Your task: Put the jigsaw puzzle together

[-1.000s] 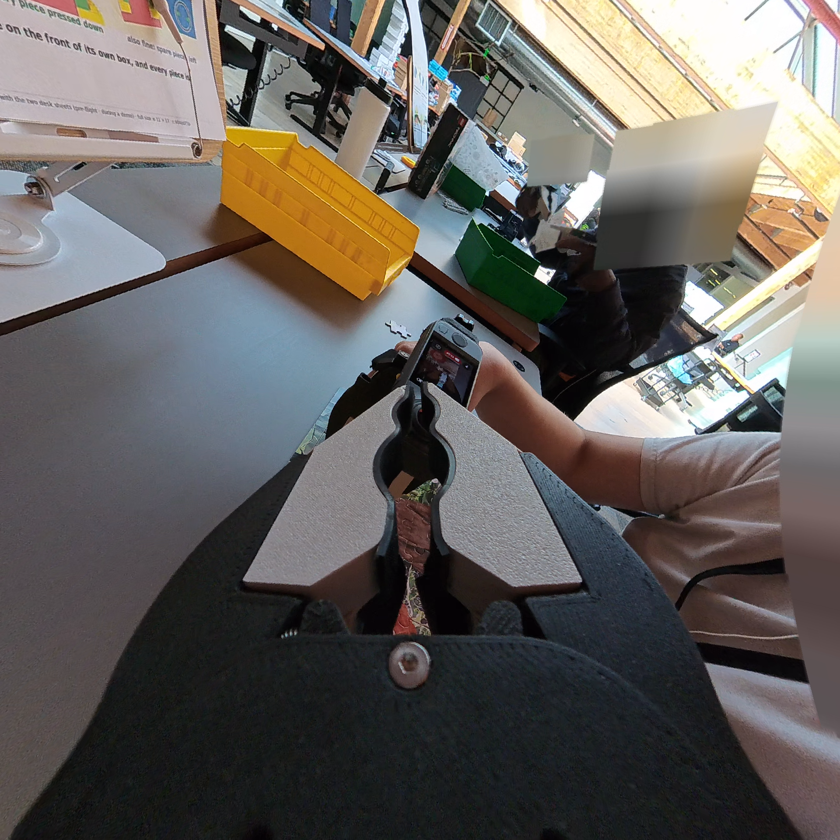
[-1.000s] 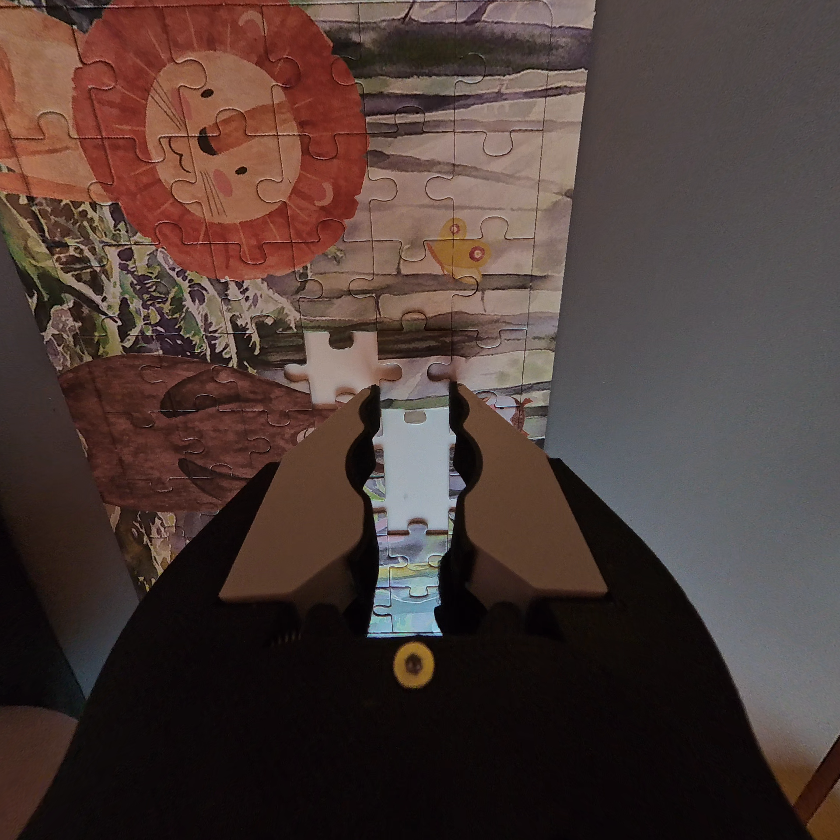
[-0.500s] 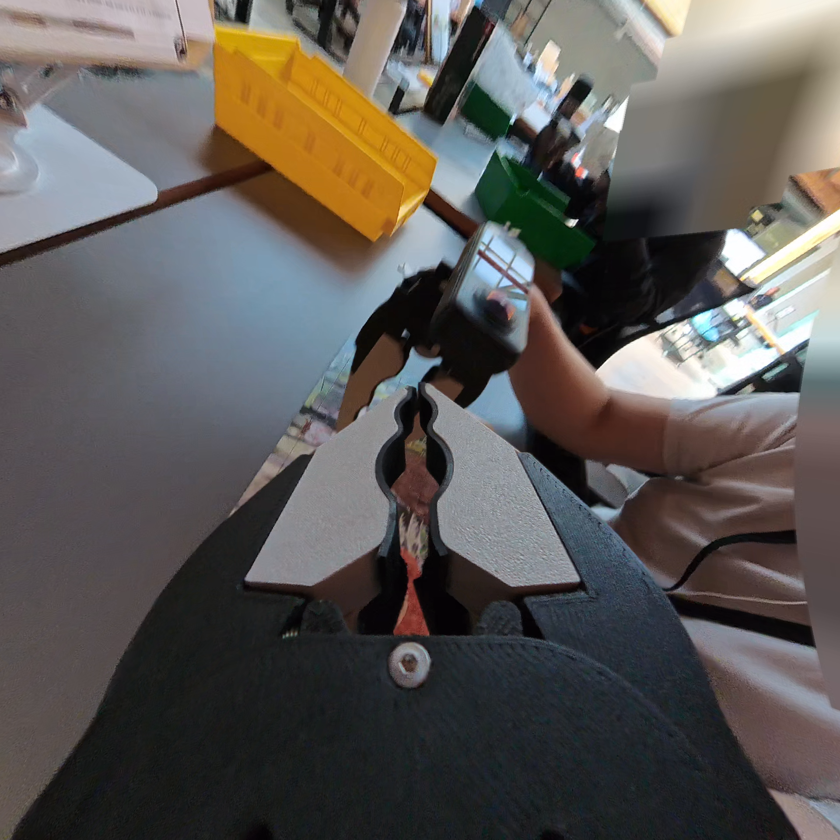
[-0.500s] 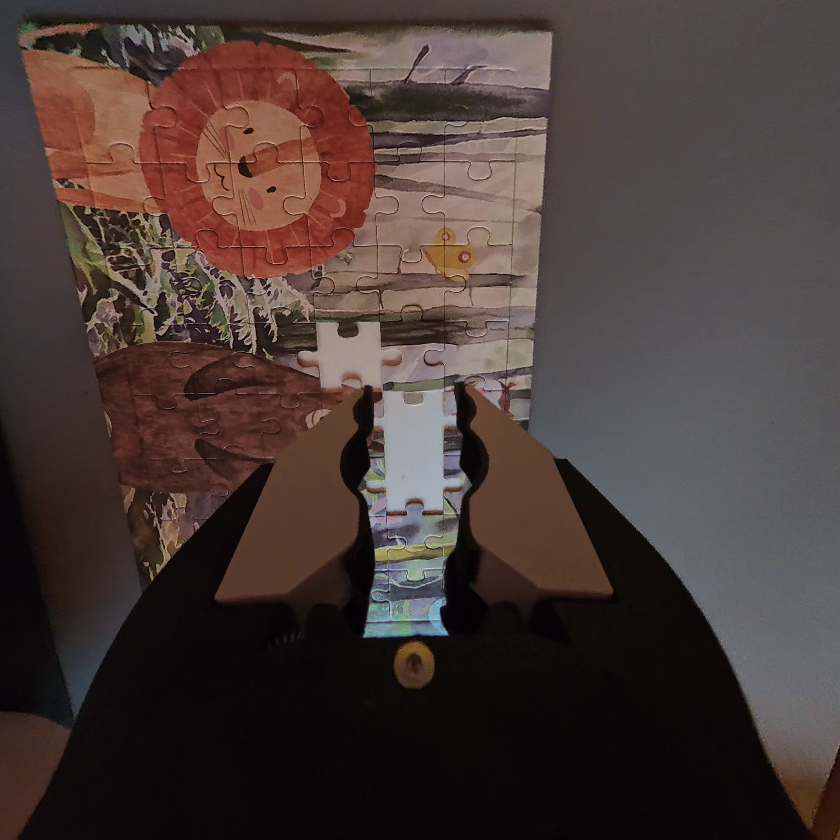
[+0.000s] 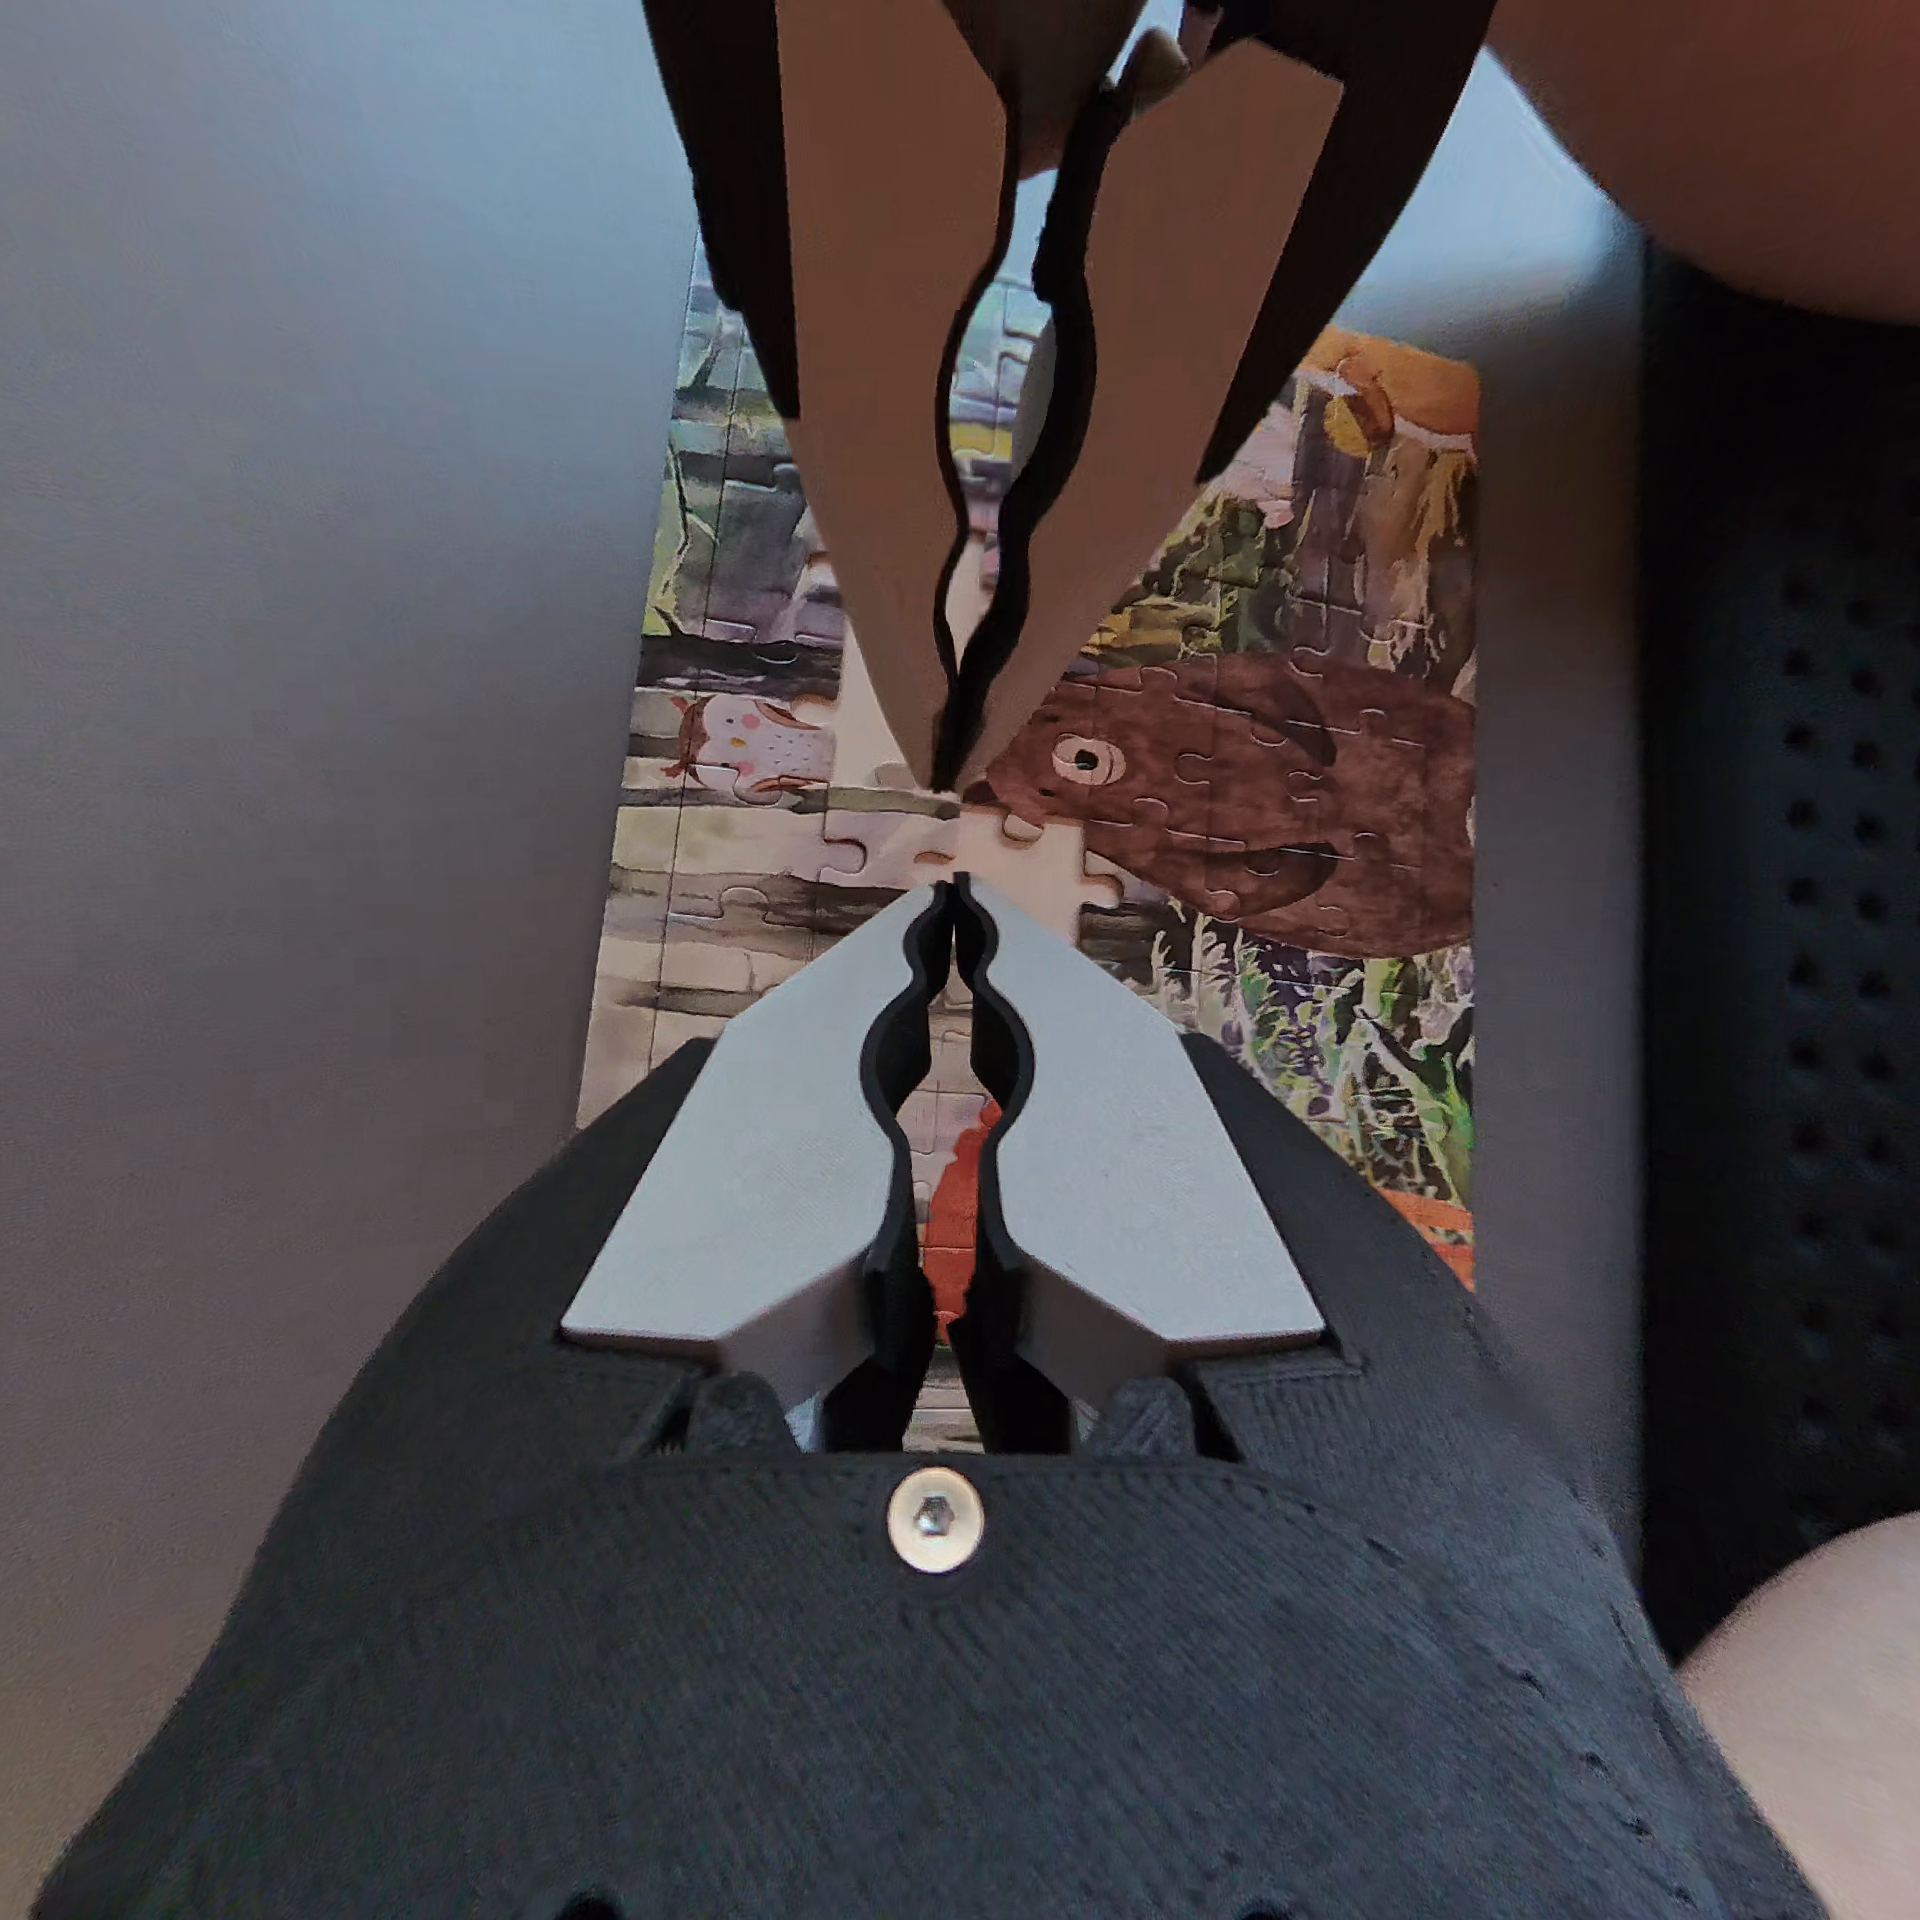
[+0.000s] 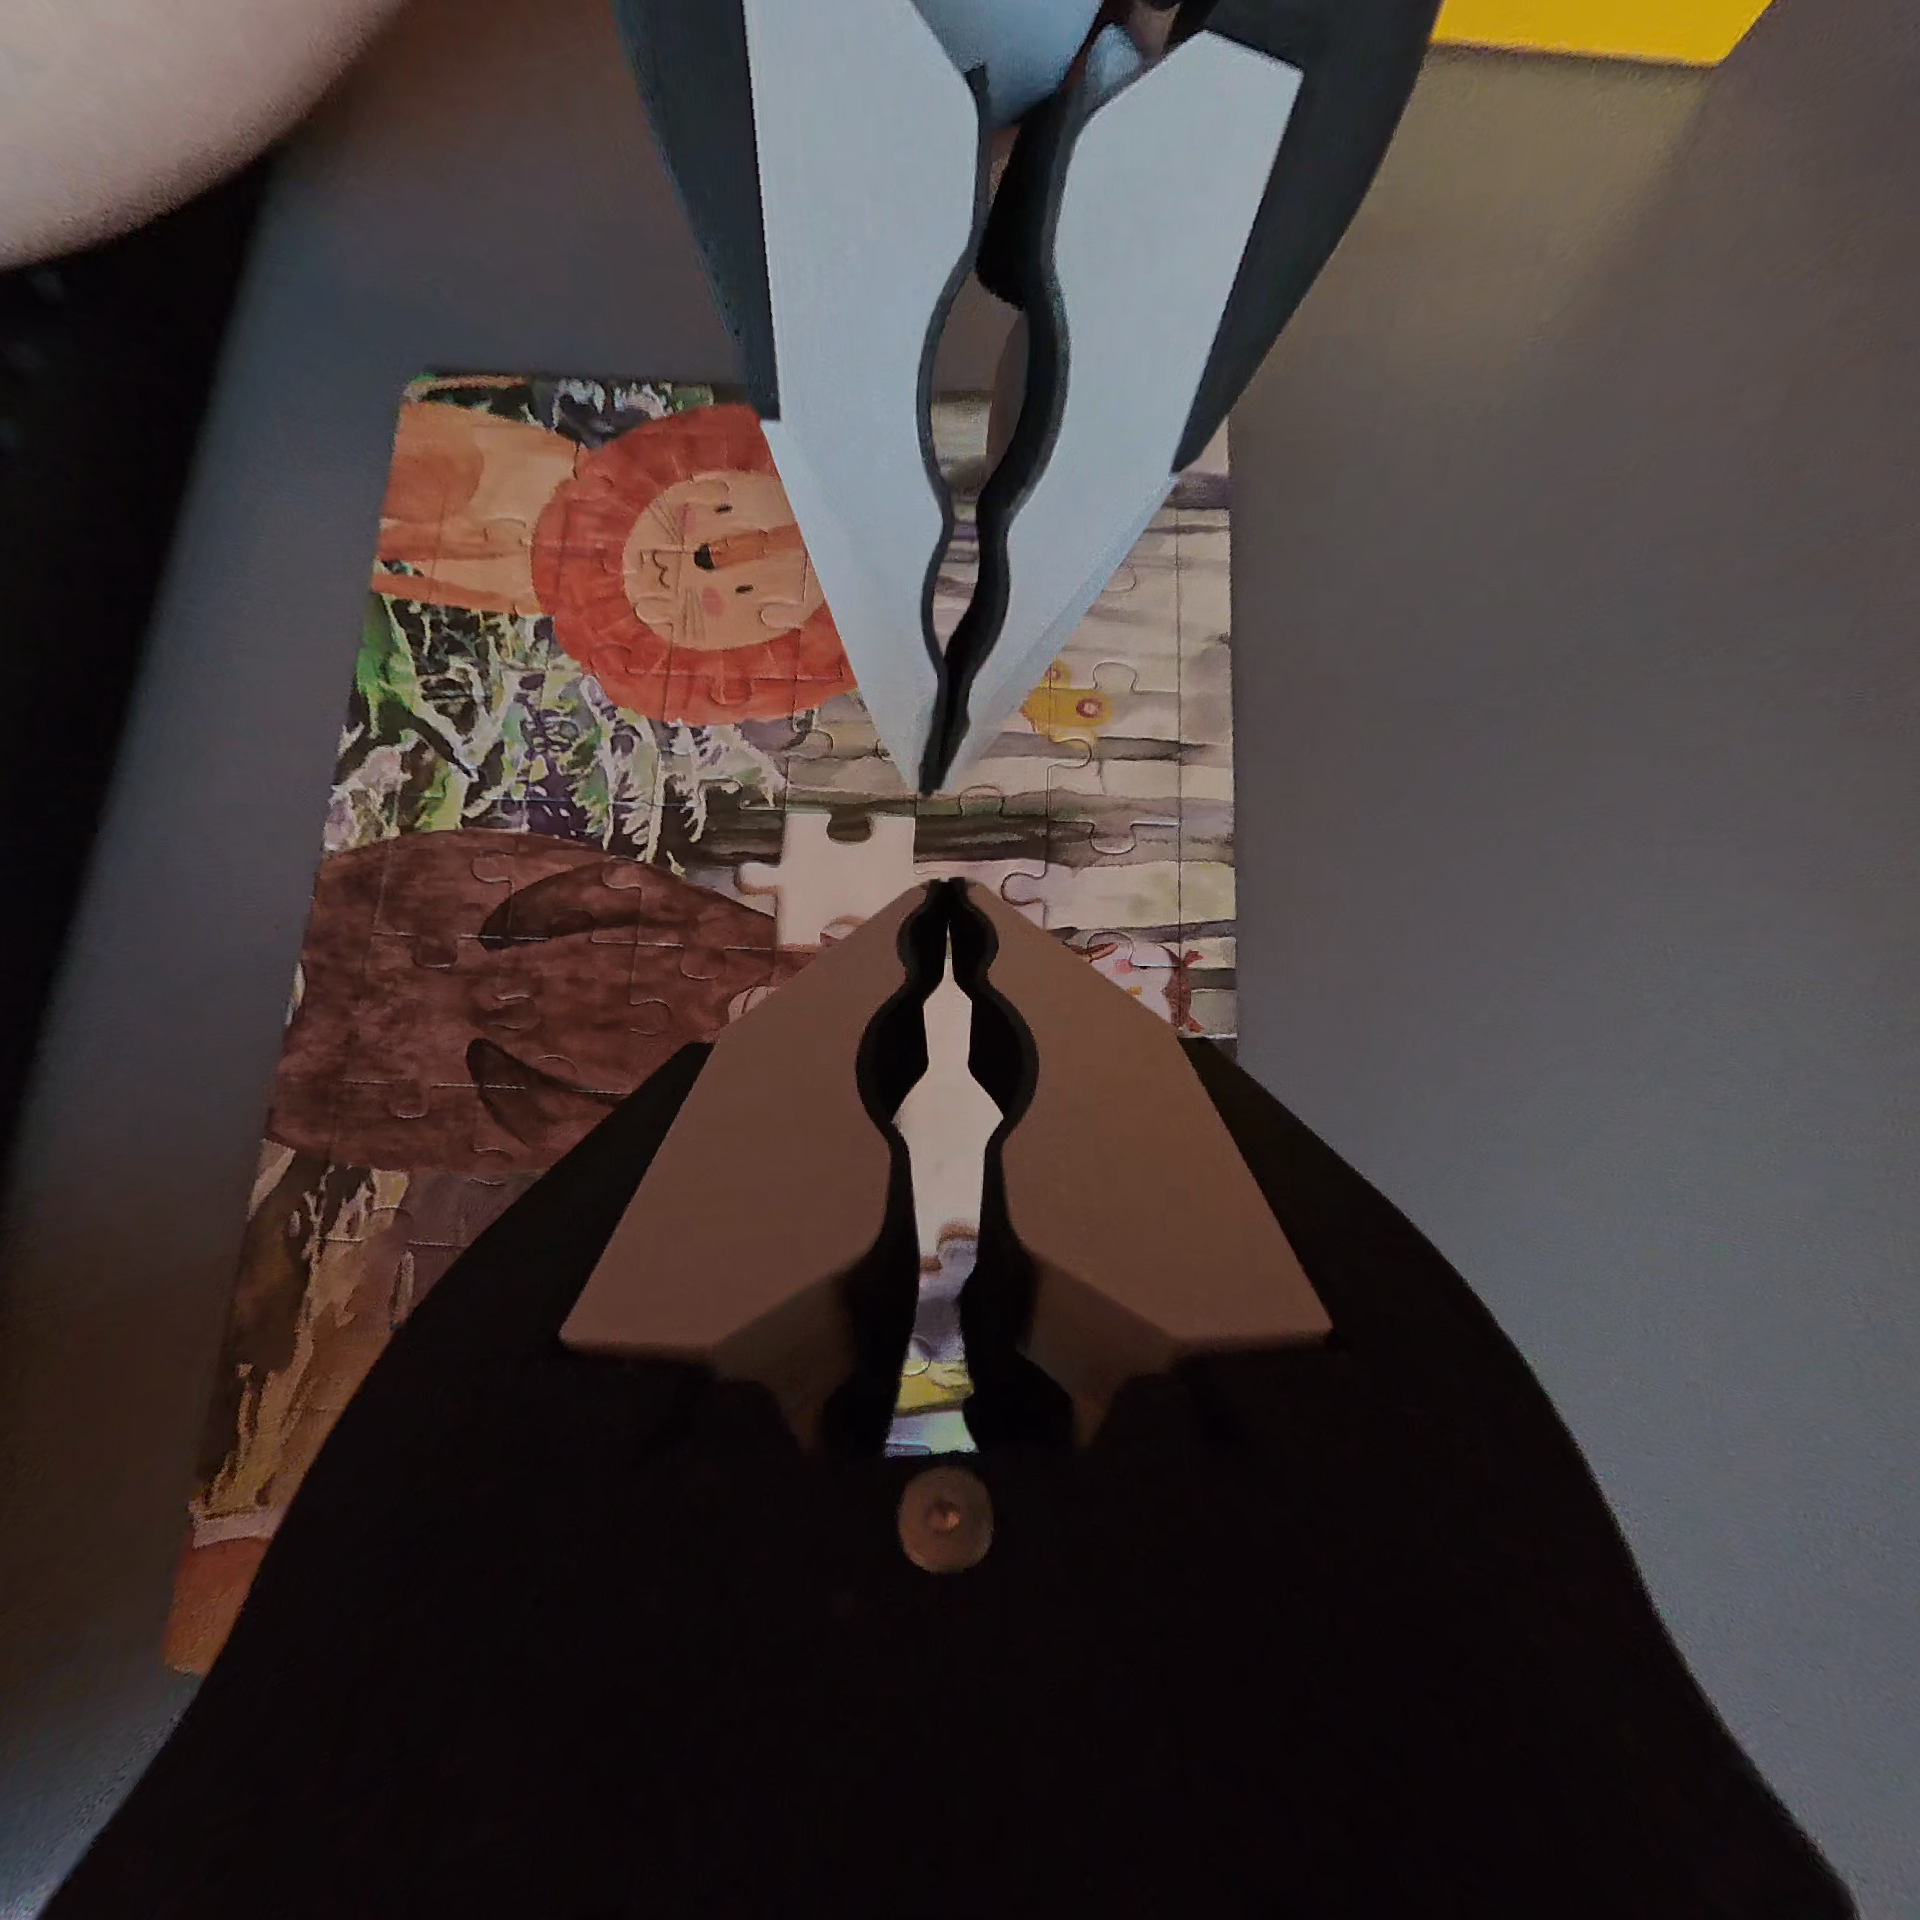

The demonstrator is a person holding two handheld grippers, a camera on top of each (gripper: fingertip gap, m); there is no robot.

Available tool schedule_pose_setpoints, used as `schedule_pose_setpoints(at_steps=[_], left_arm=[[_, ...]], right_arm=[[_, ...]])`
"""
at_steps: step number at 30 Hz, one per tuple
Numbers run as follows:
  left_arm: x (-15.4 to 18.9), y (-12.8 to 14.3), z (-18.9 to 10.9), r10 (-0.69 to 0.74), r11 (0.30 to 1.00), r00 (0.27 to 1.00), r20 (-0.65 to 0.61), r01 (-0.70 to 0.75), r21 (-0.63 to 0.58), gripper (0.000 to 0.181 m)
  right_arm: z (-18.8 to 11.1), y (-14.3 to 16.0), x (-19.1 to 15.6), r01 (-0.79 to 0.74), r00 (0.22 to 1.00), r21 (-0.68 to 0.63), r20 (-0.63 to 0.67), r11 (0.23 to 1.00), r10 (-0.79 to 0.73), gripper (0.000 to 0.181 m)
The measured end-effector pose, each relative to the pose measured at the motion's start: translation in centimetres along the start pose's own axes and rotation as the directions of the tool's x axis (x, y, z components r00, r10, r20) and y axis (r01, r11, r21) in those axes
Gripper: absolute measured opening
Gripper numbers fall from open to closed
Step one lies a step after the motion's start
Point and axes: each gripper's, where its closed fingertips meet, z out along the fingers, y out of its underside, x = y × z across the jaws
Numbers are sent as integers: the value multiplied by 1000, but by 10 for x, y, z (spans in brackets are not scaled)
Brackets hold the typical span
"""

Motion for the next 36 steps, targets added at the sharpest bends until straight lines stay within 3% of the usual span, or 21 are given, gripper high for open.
schedule_pose_setpoints(at_steps=[12, 28, 36], left_arm=[[-18, 19, 18, 19, 996, 998, 66, -13, -92, 0], [-22, 20, 21, 0, 998, 997, 76, 5, -67, 0], [-22, 20, 21, 36, 996, 994, 103, -27, -81, 0]], right_arm=[[19, 14, 8, 1, 1000, -59, -18, 998, -2, 0], [24, 21, 9, -26, 1000, -59, -8, 998, 26, 0], [24, 21, 9, 69, 996, -52, -49, 996, -72, 0]])
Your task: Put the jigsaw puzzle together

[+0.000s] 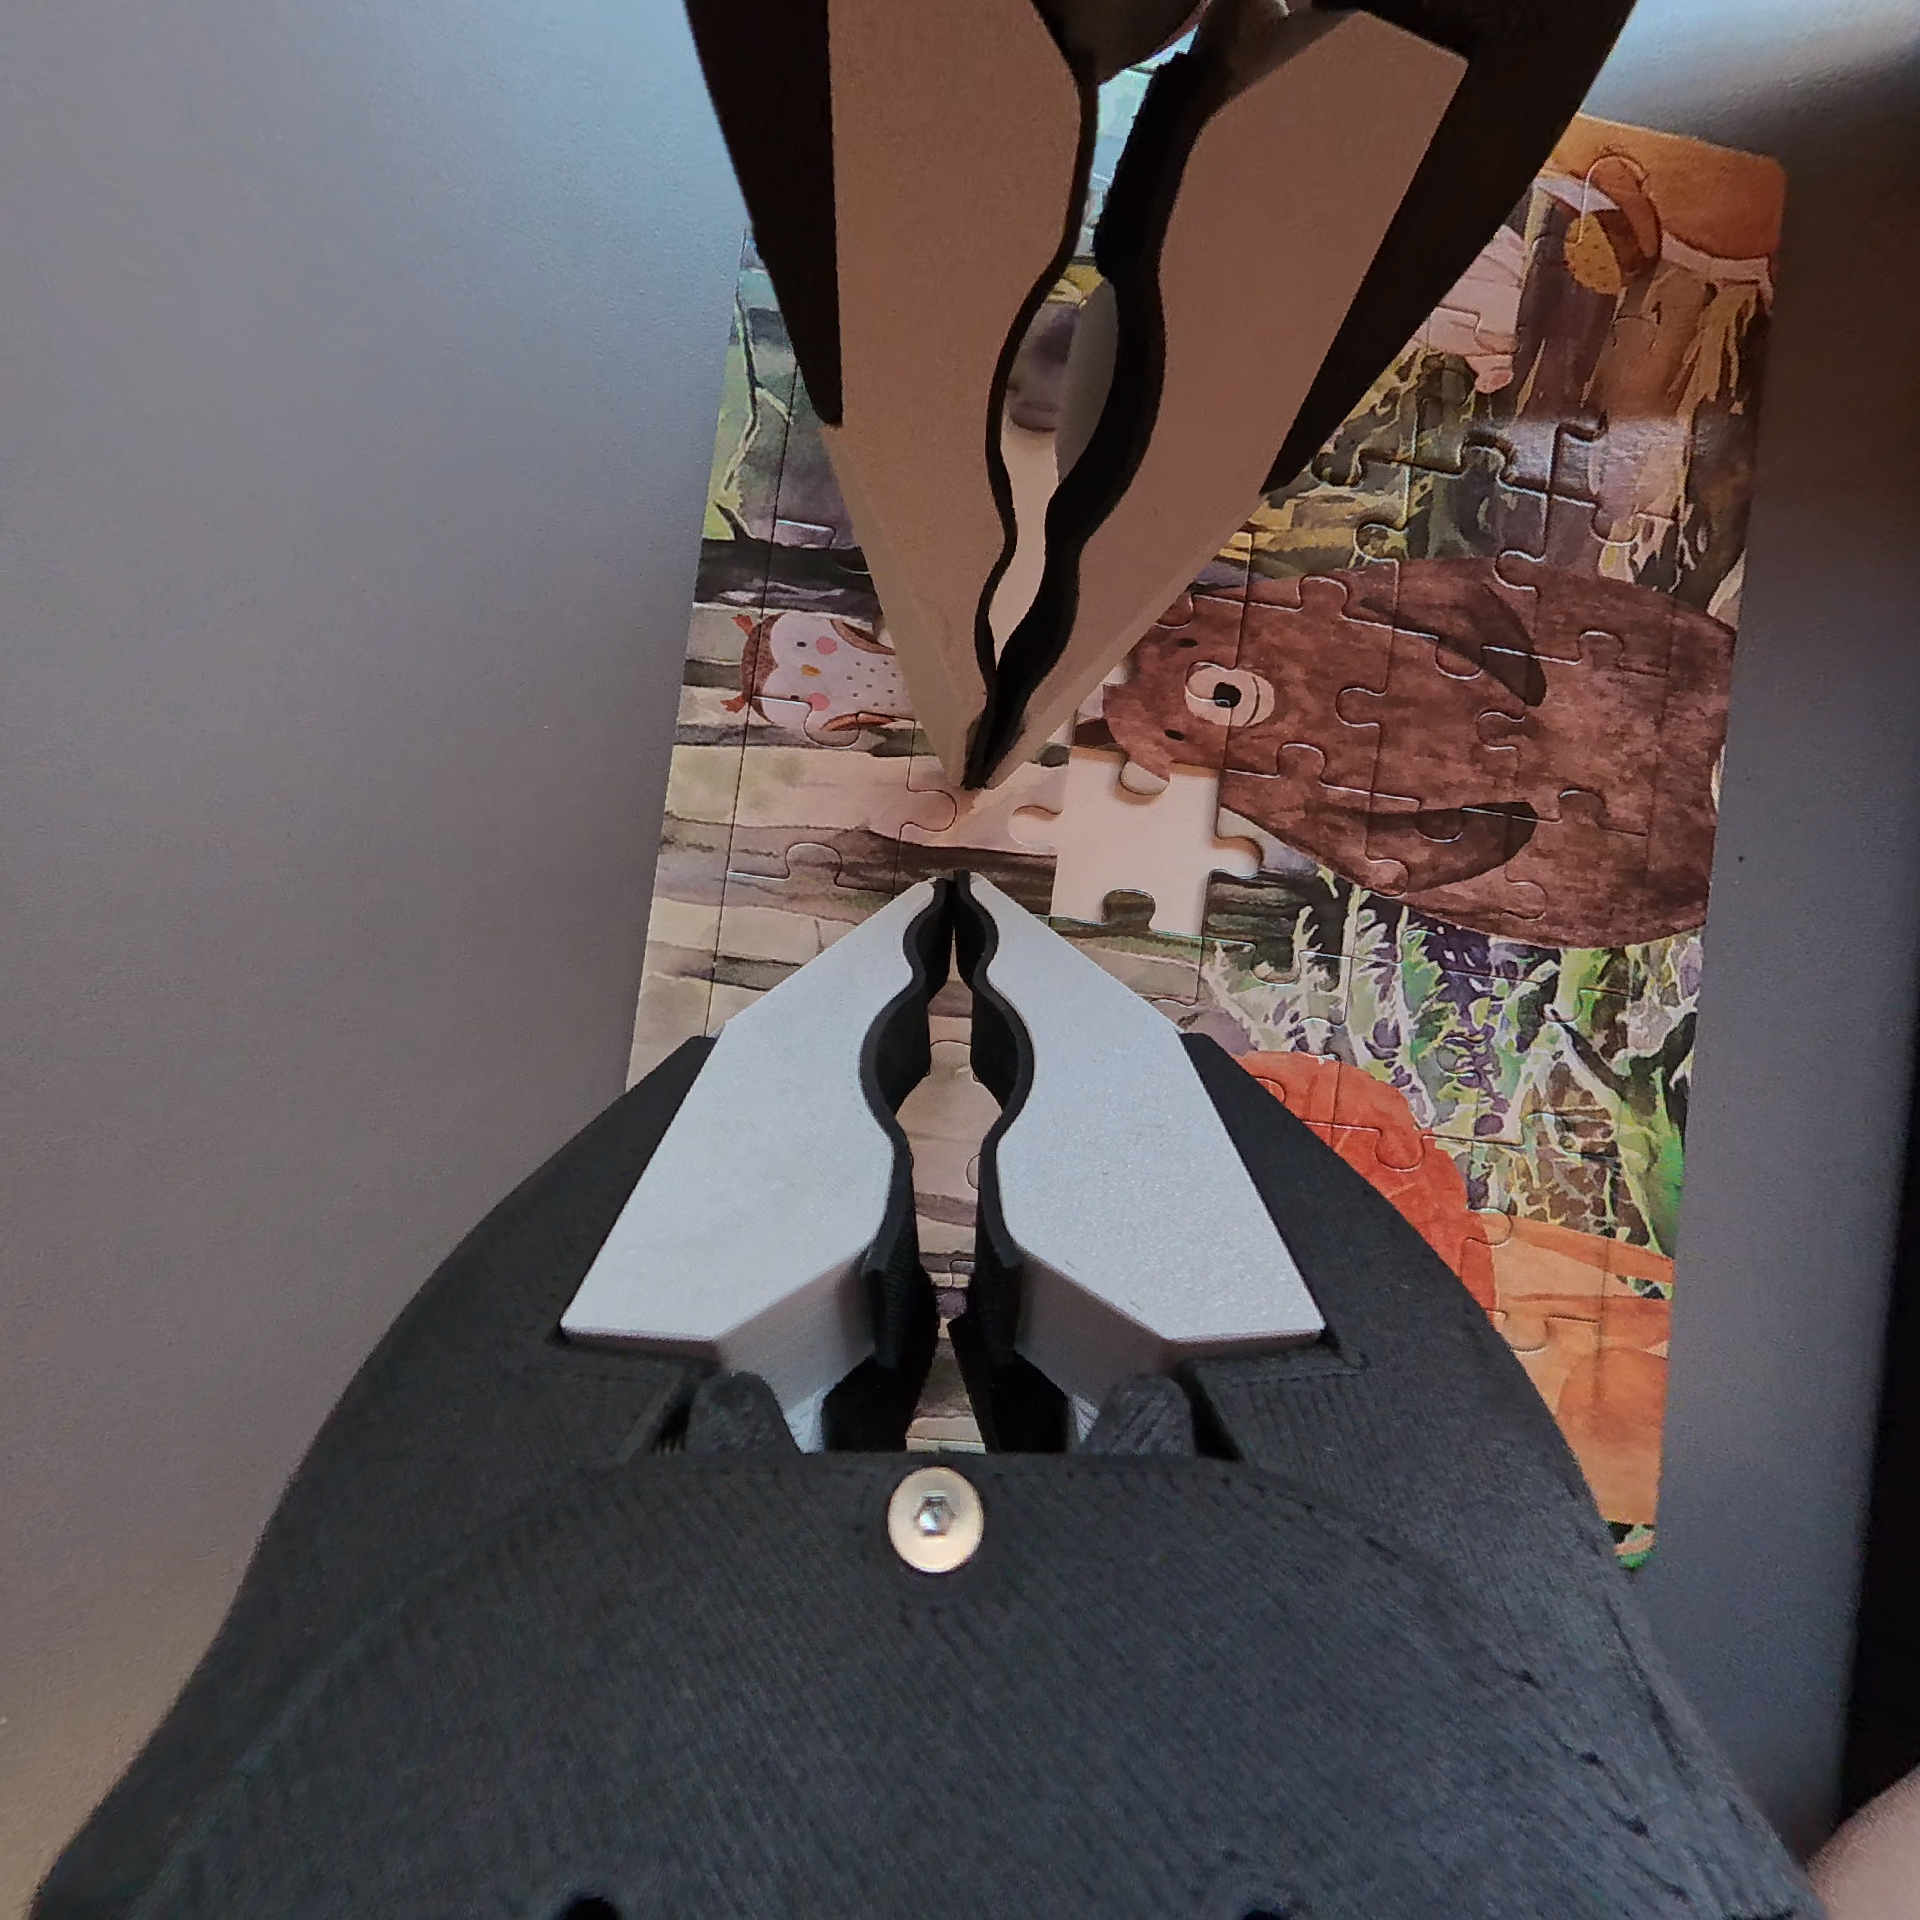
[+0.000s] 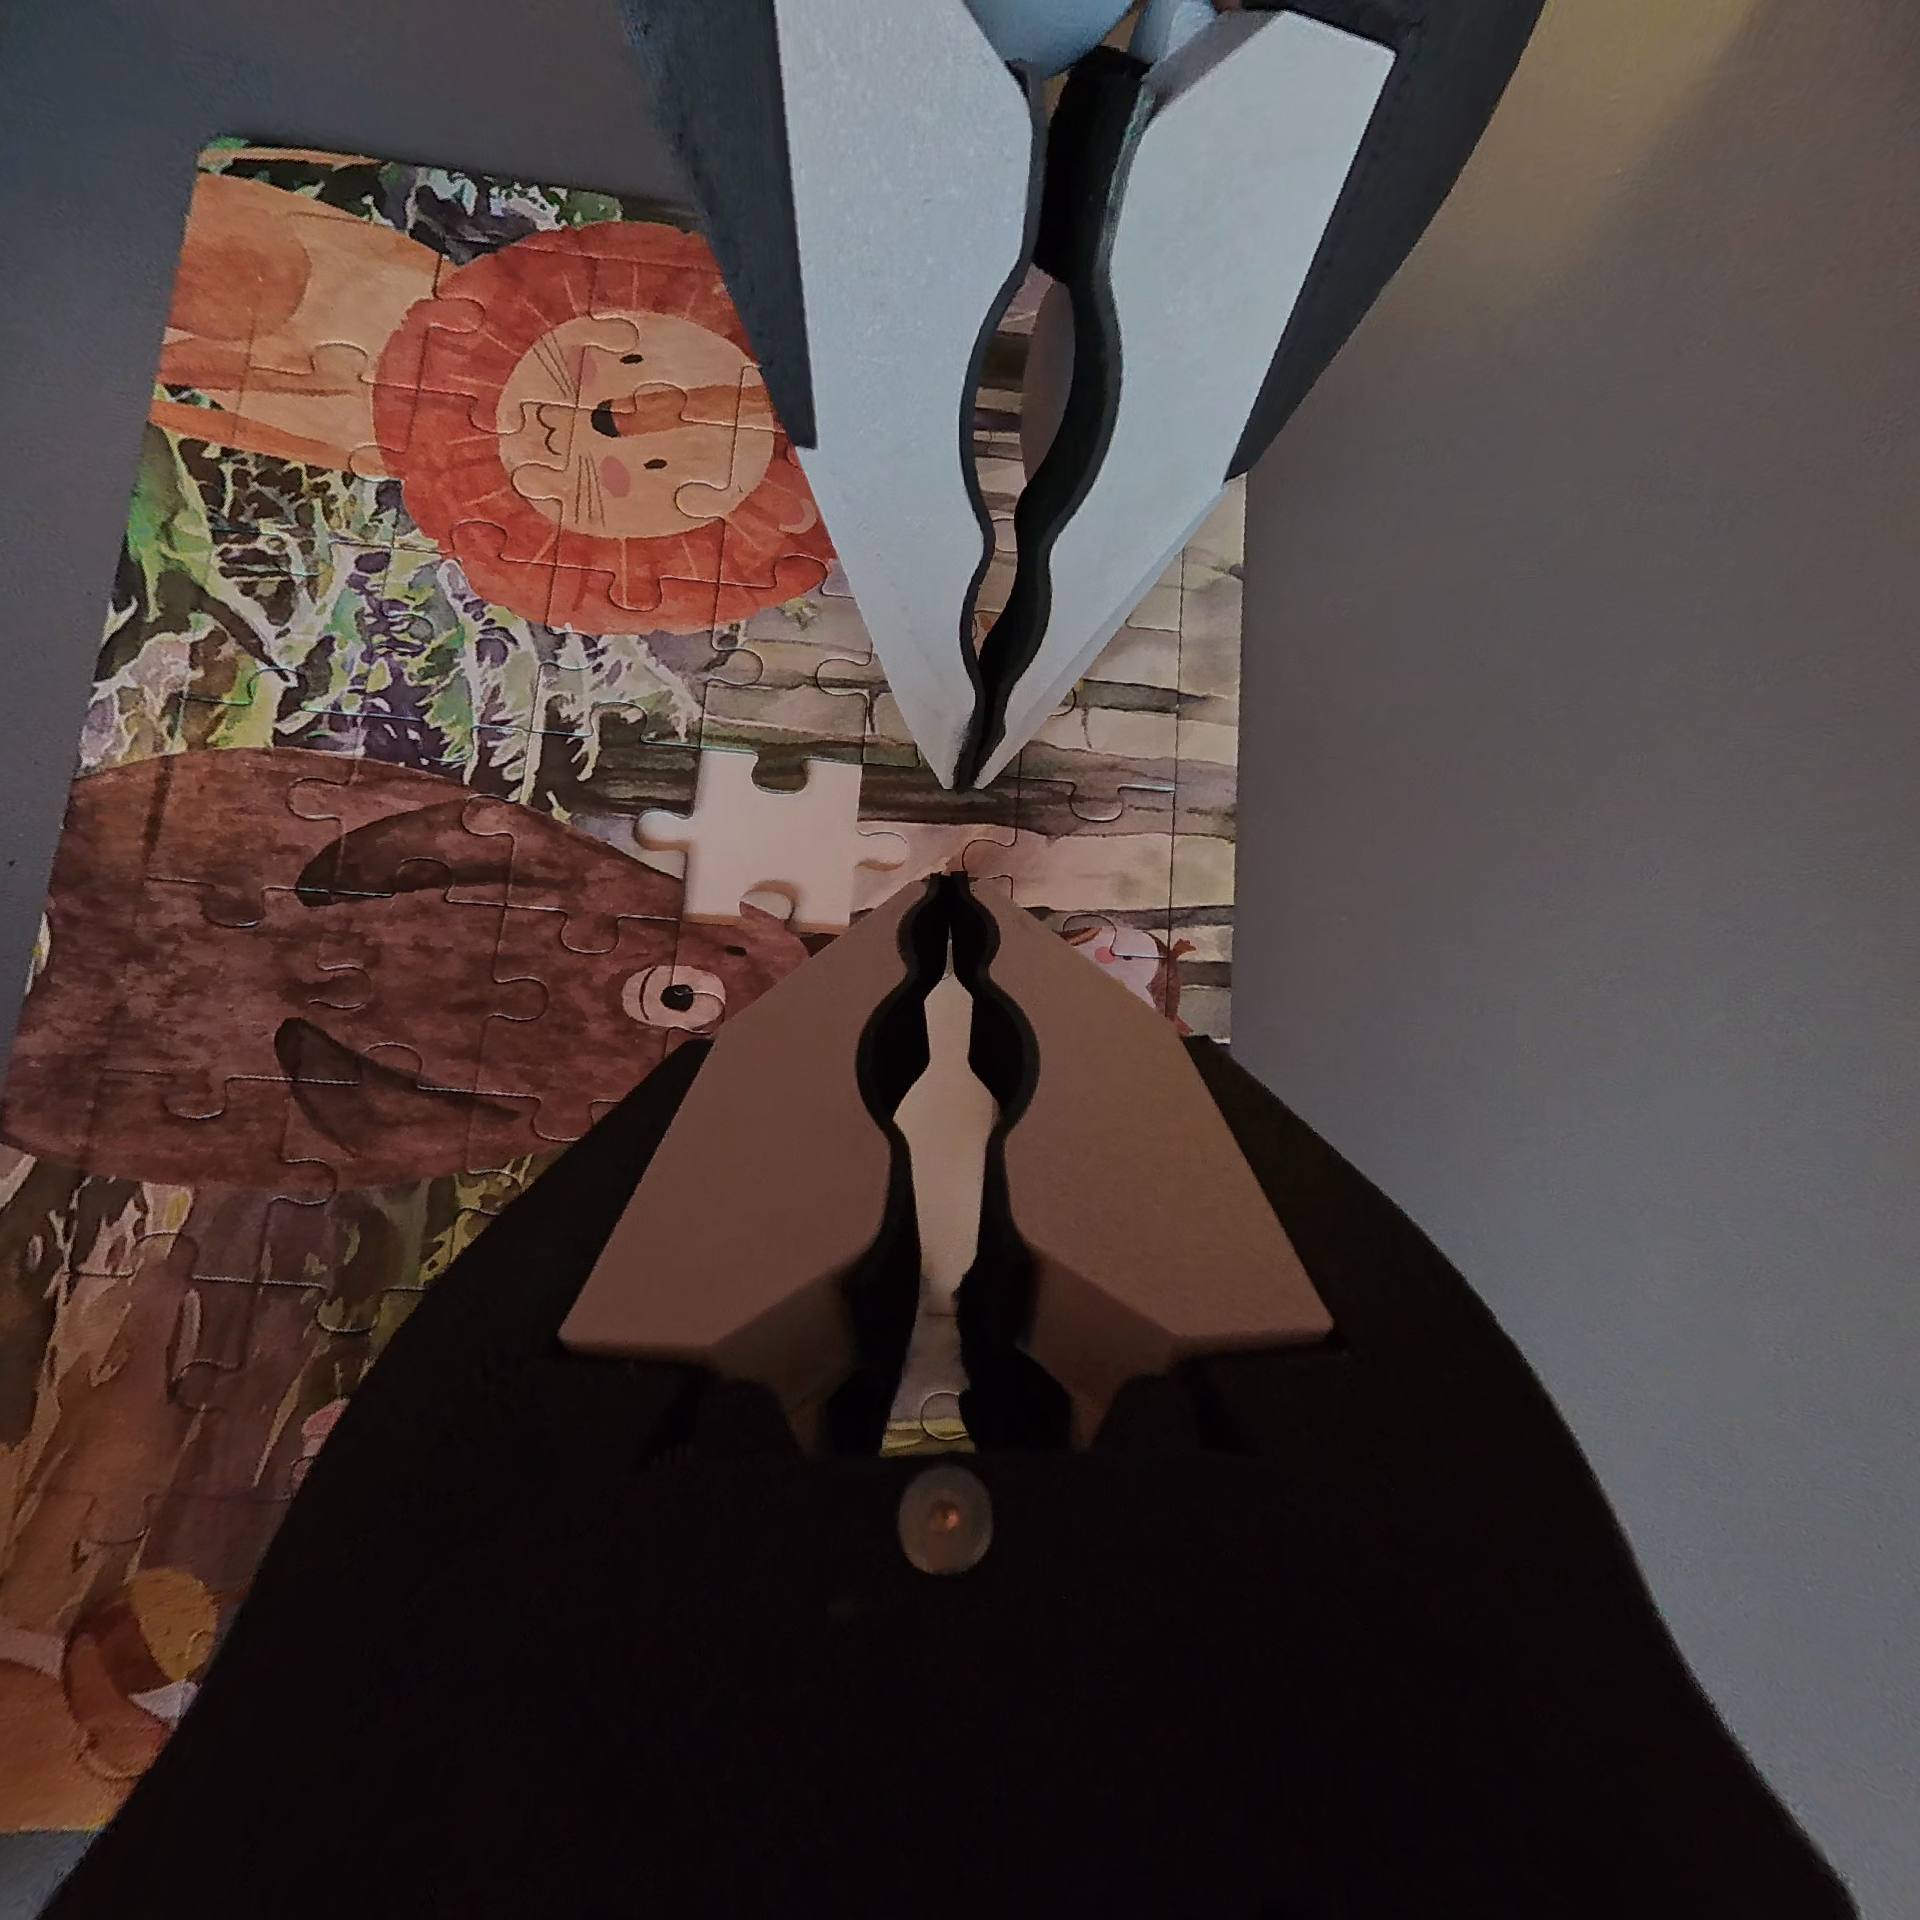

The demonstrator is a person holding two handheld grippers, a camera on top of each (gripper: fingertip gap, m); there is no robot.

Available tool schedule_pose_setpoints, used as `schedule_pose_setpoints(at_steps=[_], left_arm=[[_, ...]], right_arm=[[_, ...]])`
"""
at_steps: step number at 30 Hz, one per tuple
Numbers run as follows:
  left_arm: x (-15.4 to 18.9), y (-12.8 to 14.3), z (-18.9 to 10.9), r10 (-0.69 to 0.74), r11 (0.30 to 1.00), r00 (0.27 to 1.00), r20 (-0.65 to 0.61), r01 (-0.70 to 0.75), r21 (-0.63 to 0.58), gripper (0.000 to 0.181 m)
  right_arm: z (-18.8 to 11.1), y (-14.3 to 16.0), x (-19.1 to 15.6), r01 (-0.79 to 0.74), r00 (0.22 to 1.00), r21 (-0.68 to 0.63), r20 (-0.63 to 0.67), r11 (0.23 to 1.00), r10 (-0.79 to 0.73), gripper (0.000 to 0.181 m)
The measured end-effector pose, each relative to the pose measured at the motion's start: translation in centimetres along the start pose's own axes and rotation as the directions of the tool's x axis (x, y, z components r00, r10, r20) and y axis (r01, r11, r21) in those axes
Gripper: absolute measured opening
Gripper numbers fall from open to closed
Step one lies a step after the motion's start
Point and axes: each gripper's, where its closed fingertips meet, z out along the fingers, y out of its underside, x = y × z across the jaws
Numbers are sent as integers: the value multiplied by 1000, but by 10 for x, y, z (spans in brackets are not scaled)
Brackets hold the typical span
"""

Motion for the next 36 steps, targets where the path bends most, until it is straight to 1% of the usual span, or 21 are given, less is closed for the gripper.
schedule_pose_setpoints(at_steps=[3, 4, 6, 7, 8, 10, 11, 13, 14, 15, 16, 18, 19, 20, 22, 24, 26, 28, 31, 34, 36], left_arm=[[-2, -1, -1, -22, 1000, 1000, 2, 22, -1, 0], [-5, -4, -4, -42, 999, 999, 6, 42, 17, 0], [-2, -22, -19, -63, 990, 997, -33, 67, 124, 0], [-1, -34, -31, -60, 978, 997, -38, 66, 197, 0], [-1, -45, -46, -52, 962, 998, -27, 58, 267, 0], [0, -61, -74, -31, 929, 999, 24, 20, 370, 0], [-1, -67, -87, -24, 916, 998, 61, -2, 402, 0], [-1, -76, -110, -18, 889, 992, 129, -43, 455, 0], [-1, -81, -121, -12, 873, 987, 158, -66, 484, 0], [-1, -87, -132, -9, 851, 981, 192, -93, 516, 0], [0, -93, -144, -6, 825, 974, 225, -123, 551, 0], [7, -104, -164, 14, 774, 964, 267, -179, 608, 0], [11, -108, -172, 19, 756, 959, 283, -199, 623, 0], [13, -110, -178, 21, 744, 955, 297, -213, 633, 0], [18, -114, -184, 26, 733, 949, 313, -231, 640, 0], [22, -117, -185, 33, 726, 950, 310, -236, 646, 0], [24, -120, -183, 36, 728, 953, 302, -232, 646, 0], [26, -121, -180, 39, 732, 956, 290, -225, 642, 0], [26, -121, -177, 41, 740, 957, 287, -222, 635, 0], [29, -121, -178, 48, 739, 956, 289, -228, 634, 0], [29, -120, -177, 51, 745, 955, 291, -230, 626, 0]], right_arm=[[-1, -1, 1, -7, 1000, 17, 3, 1000, 7, 0], [-3, -2, 2, -20, 1000, 32, 6, 999, 19, 0], [-24, -16, 5, -45, 999, 98, 1, 994, 45, 0], [-44, -27, 10, -44, 998, 149, -28, 988, 49, 0], [-71, -38, 16, -36, 995, 194, -83, 980, 53, 0], [-140, -53, 26, -28, 967, 255, -236, 966, 90, 0], [-177, -58, 26, -26, 939, 288, -321, 957, 122, 0], [-248, -61, 22, -8, 856, 377, -477, 926, 202, 0], [-275, -54, 20, -13, 814, 393, -530, 920, 238, 0], [-297, -38, 21, -48, 762, 378, -585, 925, 278, 0], [-316, -15, 23, -102, 704, 335, -641, 937, 306, 2], [-342, 48, 24, -260, 605, 206, -727, 944, 325, 7], [-353, 83, 22, -347, 564, 150, -755, 926, 333, 11], [-359, 115, 17, -427, 539, 114, -765, 897, 353, 16], [-358, 170, 1, -547, 527, 84, -739, 833, 421, 24], [-350, 221, -13, -650, 492, 77, -716, 756, 496, 29], [-333, 258, -24, -712, 467, 88, -682, 697, 563, 36], [-312, 276, -23, -729, 429, 167, -645, 664, 632, 37], [-283, 289, -13, -729, 371, 286, -598, 622, 710, 40], [-270, 289, -3, -716, 326, 384, -554, 583, 766, 48], [-263, 287, 1, -717, 313, 413, -529, 562, 789, 50]])
